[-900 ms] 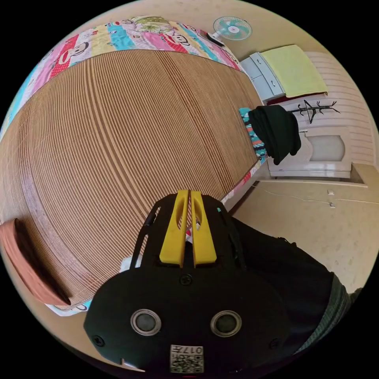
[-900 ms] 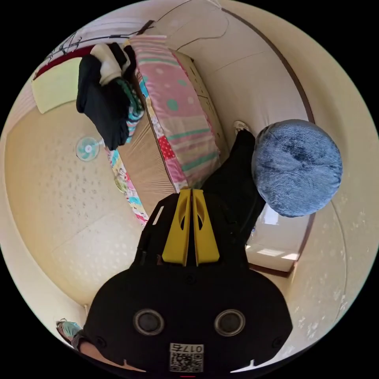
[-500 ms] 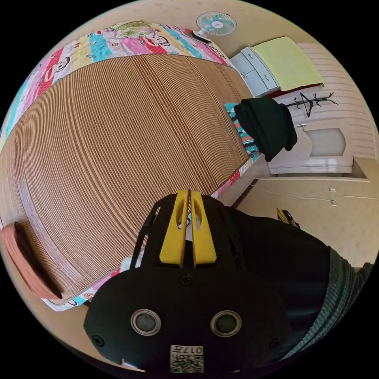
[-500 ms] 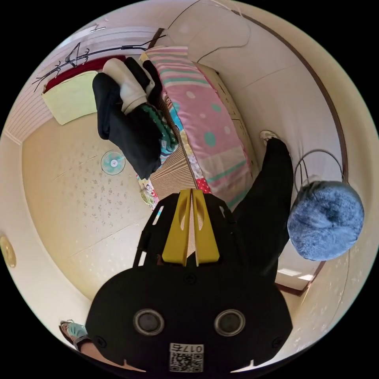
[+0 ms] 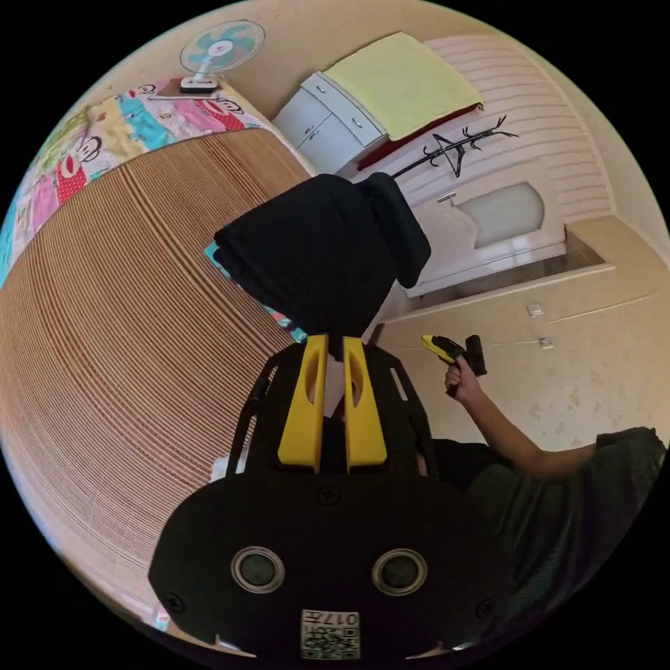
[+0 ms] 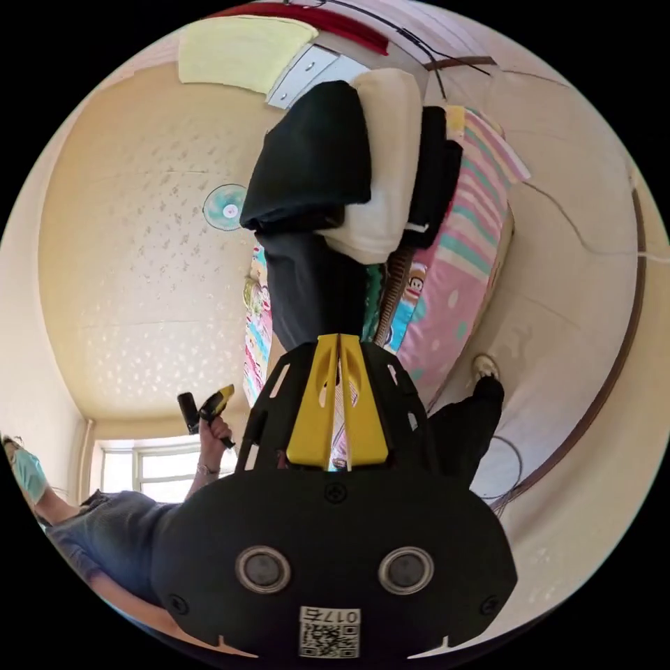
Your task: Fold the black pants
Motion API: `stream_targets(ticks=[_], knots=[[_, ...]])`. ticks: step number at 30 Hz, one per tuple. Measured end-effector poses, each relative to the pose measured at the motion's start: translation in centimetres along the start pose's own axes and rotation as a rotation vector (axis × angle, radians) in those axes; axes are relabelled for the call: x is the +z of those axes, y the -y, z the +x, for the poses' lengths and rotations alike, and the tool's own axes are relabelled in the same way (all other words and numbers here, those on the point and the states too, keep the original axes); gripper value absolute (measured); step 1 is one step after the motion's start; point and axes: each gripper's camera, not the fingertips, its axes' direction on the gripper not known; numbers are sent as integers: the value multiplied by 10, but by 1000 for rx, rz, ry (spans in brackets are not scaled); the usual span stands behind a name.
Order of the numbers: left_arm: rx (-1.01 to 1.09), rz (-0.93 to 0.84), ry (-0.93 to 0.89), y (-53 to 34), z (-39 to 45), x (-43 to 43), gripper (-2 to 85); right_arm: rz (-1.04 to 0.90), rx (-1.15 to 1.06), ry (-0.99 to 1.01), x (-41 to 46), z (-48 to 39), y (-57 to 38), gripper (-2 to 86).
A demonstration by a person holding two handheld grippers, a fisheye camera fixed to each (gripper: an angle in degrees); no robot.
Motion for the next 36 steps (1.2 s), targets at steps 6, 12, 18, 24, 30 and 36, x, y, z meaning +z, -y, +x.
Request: stream_targets(ticks=[6,12,18,24,30,36], knots=[[168,-152,96,131,55,160,64,-82,-214,-112,-51,28,102,24],[132,-138,-118,203,57,264,108,-29,-322,-107,-89,49,194,73],[-104,-15,-118,267,2,307,135,-72,-342,-167,-99,75,256,121],[-403,-78,-381,293,-76,369,100,-309,-349,-154,-71,115,269,90],[-246,-45,-462,298,-83,365,50,-205,-439,99,-153,117,240,28],[-14,220,-678,306,-62,249,42,-77,-734,470,-269,21,230,12]])
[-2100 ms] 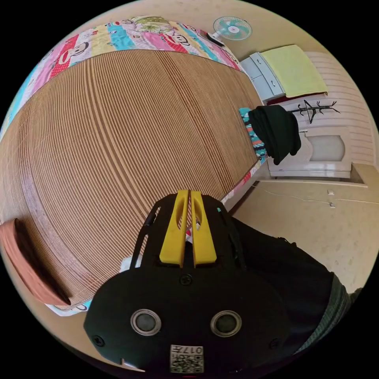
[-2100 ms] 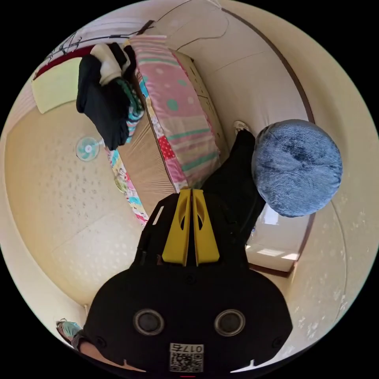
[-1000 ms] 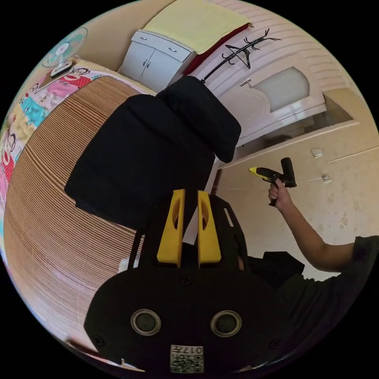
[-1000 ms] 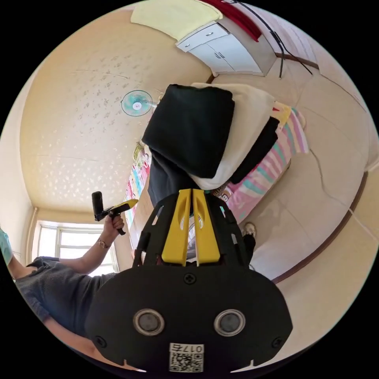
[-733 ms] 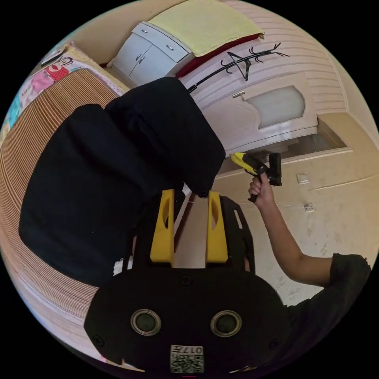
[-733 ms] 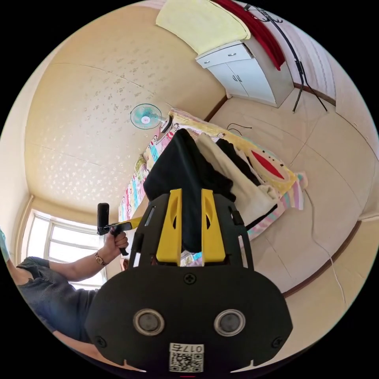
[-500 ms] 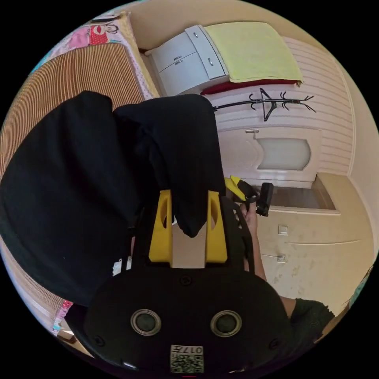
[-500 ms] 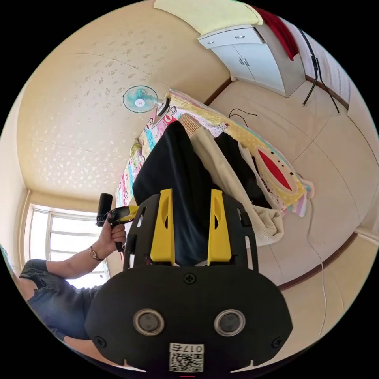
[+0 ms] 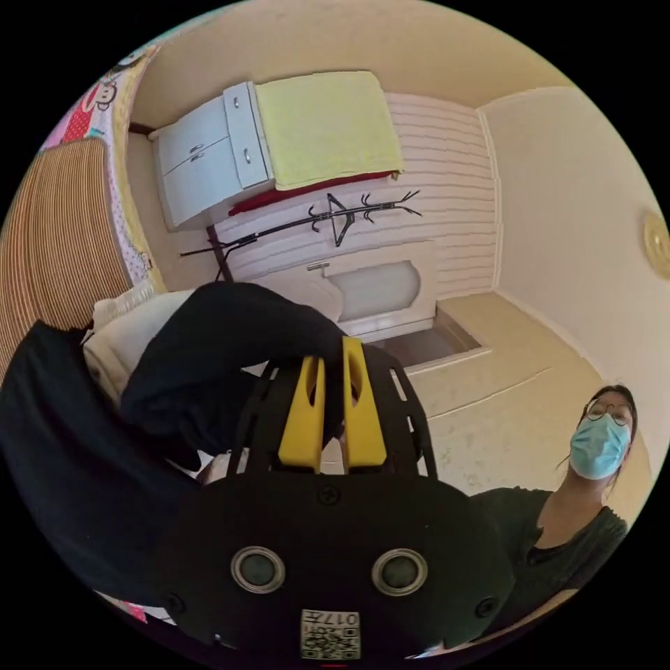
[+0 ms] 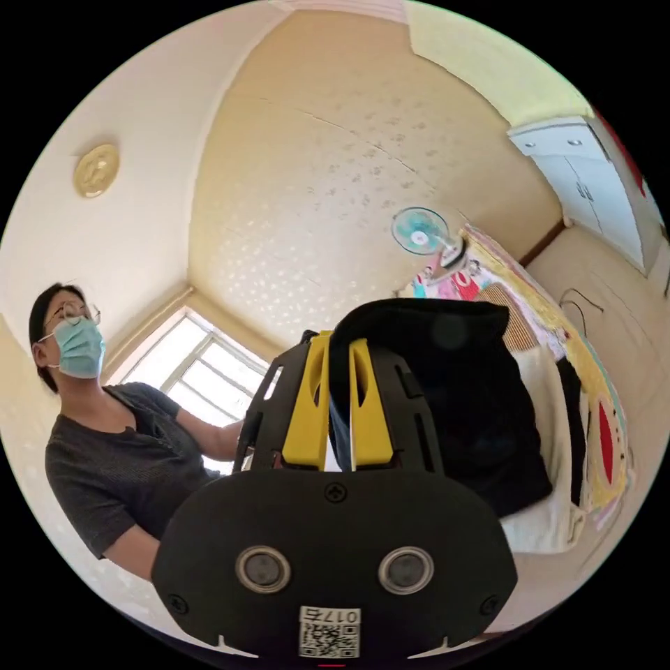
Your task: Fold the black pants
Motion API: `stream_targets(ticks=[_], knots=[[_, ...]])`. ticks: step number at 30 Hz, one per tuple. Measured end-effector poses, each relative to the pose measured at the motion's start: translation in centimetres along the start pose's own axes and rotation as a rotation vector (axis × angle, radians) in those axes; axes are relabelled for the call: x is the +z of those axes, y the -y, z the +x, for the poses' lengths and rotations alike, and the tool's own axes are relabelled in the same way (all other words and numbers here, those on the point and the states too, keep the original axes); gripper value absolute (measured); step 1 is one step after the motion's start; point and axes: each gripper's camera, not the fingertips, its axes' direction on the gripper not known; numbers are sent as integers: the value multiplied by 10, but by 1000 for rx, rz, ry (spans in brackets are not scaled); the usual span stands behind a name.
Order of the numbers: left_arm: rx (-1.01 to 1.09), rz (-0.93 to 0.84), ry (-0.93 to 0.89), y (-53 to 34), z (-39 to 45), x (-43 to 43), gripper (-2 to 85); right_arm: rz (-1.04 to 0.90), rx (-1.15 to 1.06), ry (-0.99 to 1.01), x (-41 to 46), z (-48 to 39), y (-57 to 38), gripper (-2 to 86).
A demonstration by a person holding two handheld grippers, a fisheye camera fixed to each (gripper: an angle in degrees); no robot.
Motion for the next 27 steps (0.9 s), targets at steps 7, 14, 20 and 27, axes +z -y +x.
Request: stream_targets(ticks=[7,14,20,27], knots=[[528,95,-215,-30,167,-125,42,-68,-586,141,1,-249,72,12],[1110,112,-221,-161,309,-281,43,-129,-879,134,49,-427,28,18],[1311,213,-363,-285,334,-425,42,-284,-702,364,135,-501,24,29],[1296,195,-410,-401,321,-550,40,-495,-196,367,260,-488,92,92]])
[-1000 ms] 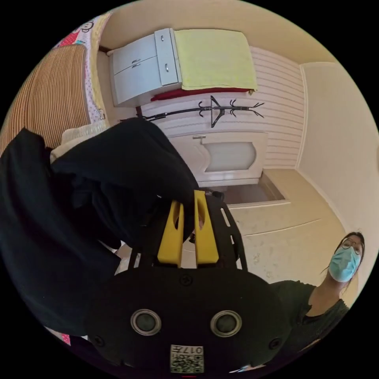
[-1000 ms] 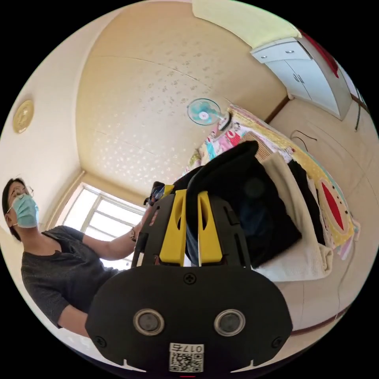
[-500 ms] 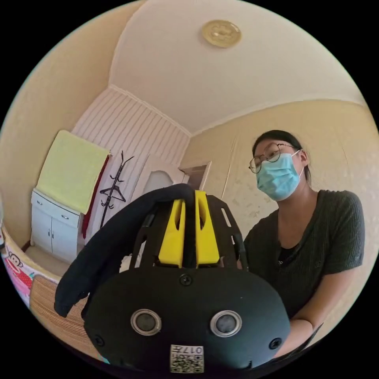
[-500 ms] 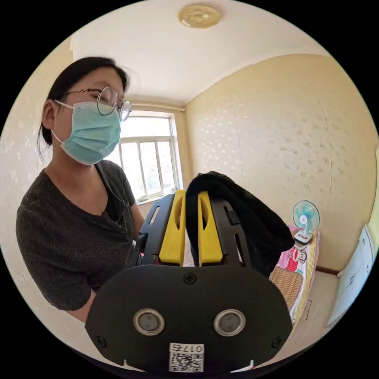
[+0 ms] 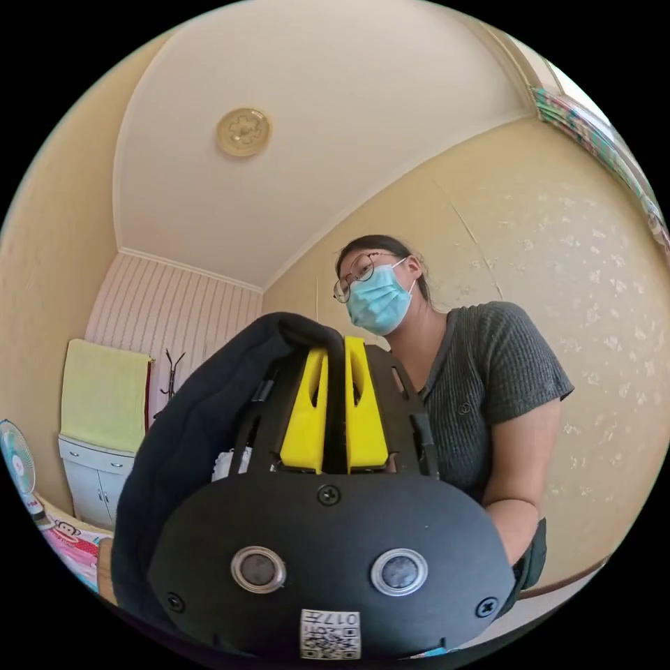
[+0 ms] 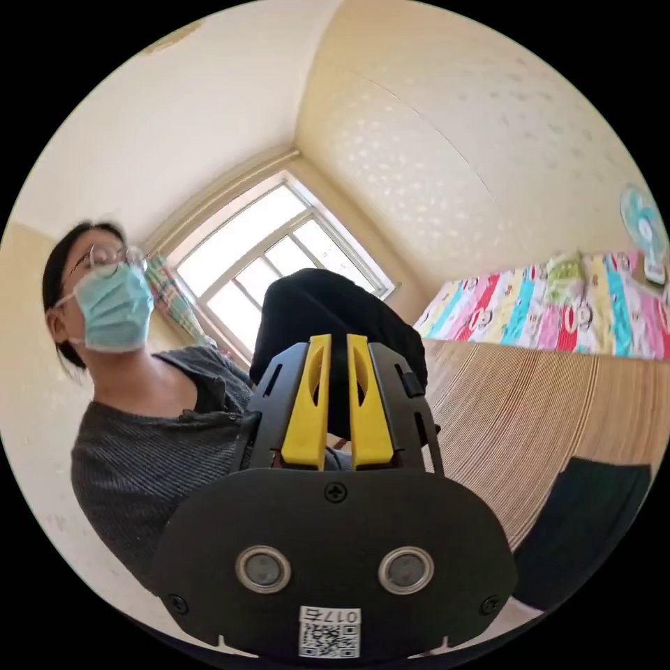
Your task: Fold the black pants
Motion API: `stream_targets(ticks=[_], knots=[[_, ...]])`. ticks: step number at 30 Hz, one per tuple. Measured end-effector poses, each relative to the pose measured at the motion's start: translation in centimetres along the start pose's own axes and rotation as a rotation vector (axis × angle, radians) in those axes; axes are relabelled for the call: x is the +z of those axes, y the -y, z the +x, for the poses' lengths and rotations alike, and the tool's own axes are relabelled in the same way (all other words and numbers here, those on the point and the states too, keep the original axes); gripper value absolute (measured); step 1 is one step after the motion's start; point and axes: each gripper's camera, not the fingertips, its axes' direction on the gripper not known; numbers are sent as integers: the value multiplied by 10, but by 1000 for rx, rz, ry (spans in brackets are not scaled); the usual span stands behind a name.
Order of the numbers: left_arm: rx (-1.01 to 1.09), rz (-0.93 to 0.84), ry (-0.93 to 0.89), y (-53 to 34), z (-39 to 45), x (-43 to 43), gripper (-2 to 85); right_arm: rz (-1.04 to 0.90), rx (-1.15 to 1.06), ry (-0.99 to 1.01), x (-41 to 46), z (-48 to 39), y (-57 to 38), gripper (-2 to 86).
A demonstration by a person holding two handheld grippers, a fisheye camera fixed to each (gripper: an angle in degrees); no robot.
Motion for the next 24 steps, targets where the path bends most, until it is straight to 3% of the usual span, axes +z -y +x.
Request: stream_targets(ticks=[2,7,10,12,17,19,21,24], knots=[[-51,-84,-27,-9,38,-6,40,-63,179,120,33,42,26,149],[-184,-173,-162,-43,80,10,42,-480,623,517,205,151,70,227],[-355,-85,-174,-76,74,9,43,-774,864,566,297,180,51,248],[-458,-15,-182,-98,68,5,43,-858,998,678,326,189,34,257],[-682,20,16,-141,72,9,43,-777,1222,730,304,196,3,264],[-748,-22,37,-149,71,27,43,-579,1293,840,265,197,-6,274],[-783,-101,57,-154,66,55,43,-512,1303,922,242,192,-13,276],[-856,-256,65,-167,42,120,42,-643,1272,852,224,172,-15,283]])
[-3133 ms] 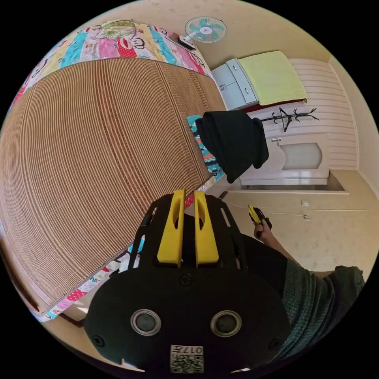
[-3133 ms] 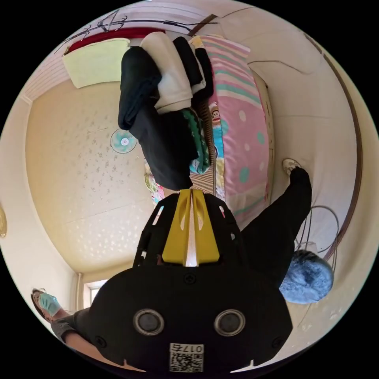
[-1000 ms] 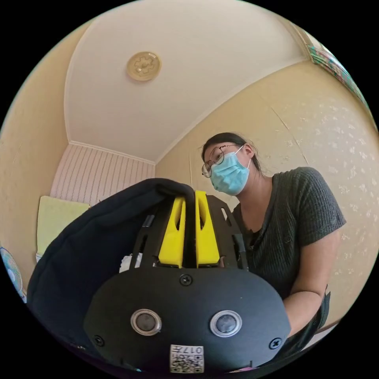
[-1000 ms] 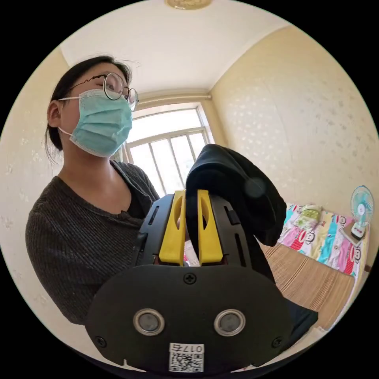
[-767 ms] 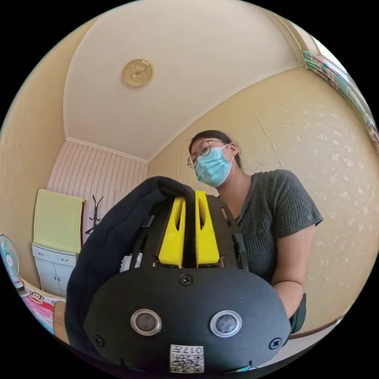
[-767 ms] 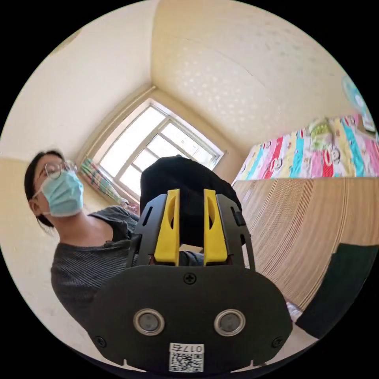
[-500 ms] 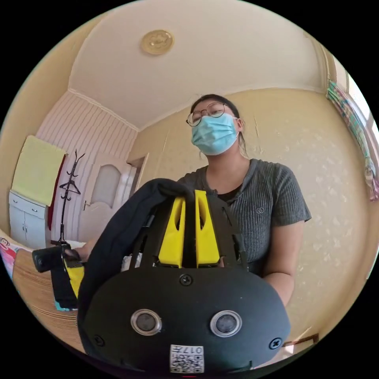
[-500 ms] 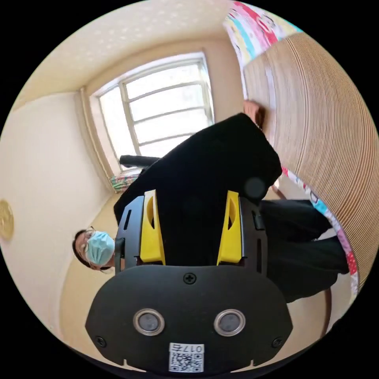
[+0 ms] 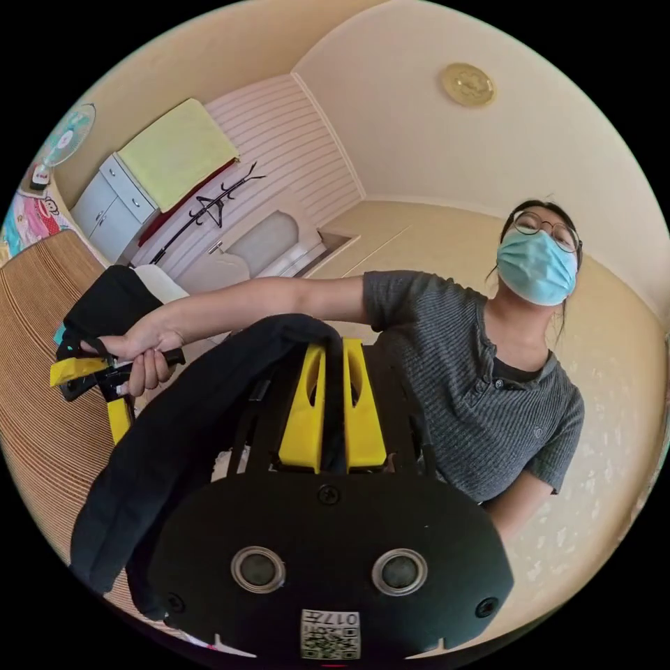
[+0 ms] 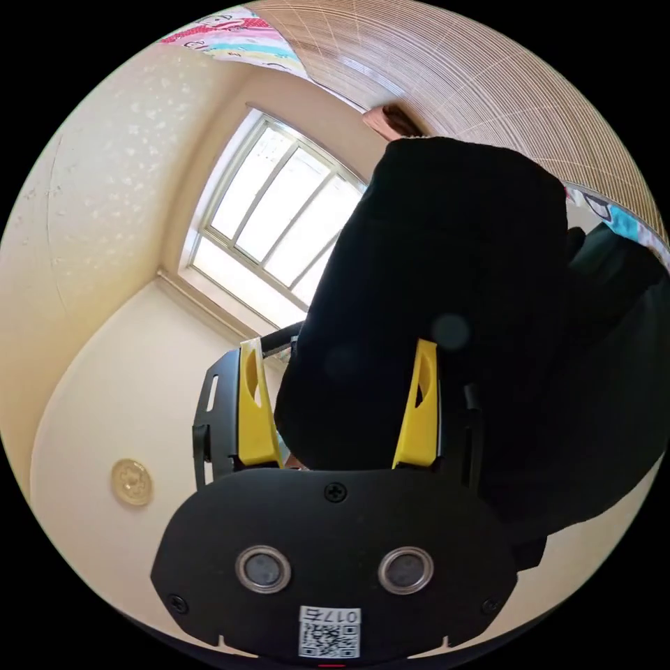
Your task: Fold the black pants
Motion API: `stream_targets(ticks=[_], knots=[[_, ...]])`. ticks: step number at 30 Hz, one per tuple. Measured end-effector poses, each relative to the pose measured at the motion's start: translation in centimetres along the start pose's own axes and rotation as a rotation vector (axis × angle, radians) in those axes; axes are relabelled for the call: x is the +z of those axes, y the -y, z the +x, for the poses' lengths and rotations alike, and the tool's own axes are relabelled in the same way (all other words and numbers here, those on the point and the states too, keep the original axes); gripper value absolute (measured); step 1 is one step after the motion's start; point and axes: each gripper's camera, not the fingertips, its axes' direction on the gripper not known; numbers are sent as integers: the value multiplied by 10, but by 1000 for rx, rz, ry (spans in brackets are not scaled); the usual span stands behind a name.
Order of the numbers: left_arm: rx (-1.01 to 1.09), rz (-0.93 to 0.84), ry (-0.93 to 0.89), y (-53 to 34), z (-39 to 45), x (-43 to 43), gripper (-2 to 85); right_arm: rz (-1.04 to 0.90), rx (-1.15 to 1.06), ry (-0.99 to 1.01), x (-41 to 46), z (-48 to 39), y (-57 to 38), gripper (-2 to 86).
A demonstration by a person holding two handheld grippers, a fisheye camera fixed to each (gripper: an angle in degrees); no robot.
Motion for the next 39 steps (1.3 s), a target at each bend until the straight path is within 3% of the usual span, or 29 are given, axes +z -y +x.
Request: stream_targets(ticks=[6,9,11,16,20,24,27,29,31,34,37,39], knots=[[-102,-75,-41,52,-52,107,42,-226,197,-430,22,2,-22,253],[-137,-131,-2,77,-67,159,42,-280,246,-641,26,17,-40,142],[-148,-140,-9,93,-76,188,42,-291,142,-747,32,11,-57,103],[-117,-77,54,121,-68,228,43,-74,-272,-782,36,-45,-130,75],[-72,-84,361,167,-49,295,49,-71,-699,-729,68,-95,-186,70],[36,-96,651,189,-13,342,65,-106,-1183,-550,100,-127,-279,65],[80,-35,820,194,19,355,81,-147,-1463,-470,121,-128,-347,62],[118,79,927,191,57,348,76,-136,-1595,-551,136,-119,-388,60],[172,230,989,184,98,332,73,-34,-1684,-826,163,-91,-433,62],[164,519,1080,174,158,302,100,69,-1742,-1067,197,-38,-462,65],[111,702,1134,172,196,287,163,7,-1734,-1211,228,19,-463,59],[110,727,1161,179,209,288,176,-50,-1690,-1312,247,56,-453,53]])
